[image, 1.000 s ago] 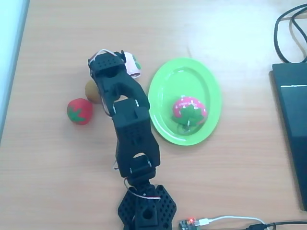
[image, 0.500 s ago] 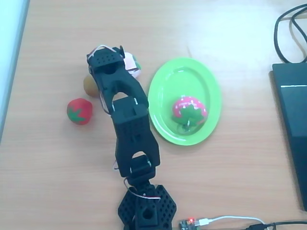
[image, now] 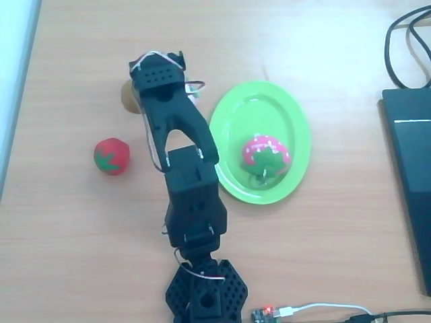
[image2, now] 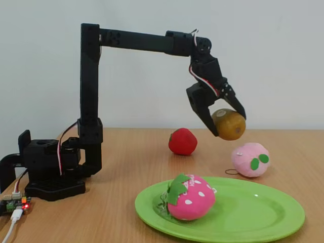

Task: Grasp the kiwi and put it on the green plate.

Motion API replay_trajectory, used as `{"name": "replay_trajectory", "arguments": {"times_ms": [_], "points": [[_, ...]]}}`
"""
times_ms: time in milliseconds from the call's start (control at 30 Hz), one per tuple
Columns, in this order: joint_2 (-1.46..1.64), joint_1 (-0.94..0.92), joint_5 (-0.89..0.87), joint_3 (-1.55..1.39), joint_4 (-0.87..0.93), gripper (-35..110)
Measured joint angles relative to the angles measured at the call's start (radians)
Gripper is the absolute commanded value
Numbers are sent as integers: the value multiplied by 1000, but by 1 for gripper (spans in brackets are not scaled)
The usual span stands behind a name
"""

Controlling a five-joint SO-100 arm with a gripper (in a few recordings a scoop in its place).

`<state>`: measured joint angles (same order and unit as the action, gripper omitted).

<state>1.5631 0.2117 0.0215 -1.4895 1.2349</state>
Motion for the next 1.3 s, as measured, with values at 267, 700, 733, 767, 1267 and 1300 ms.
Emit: {"name": "replay_trajectory", "arguments": {"times_ms": [267,700,733,767,1267,1300], "points": [[84,-190,-15,0,0,26],[87,-502,-31,-6,2,25],[80,-526,-38,-6,2,25],[67,-546,-46,-6,2,25],[-153,-663,-100,21,-25,27],[-163,-658,-100,21,-34,27]]}}
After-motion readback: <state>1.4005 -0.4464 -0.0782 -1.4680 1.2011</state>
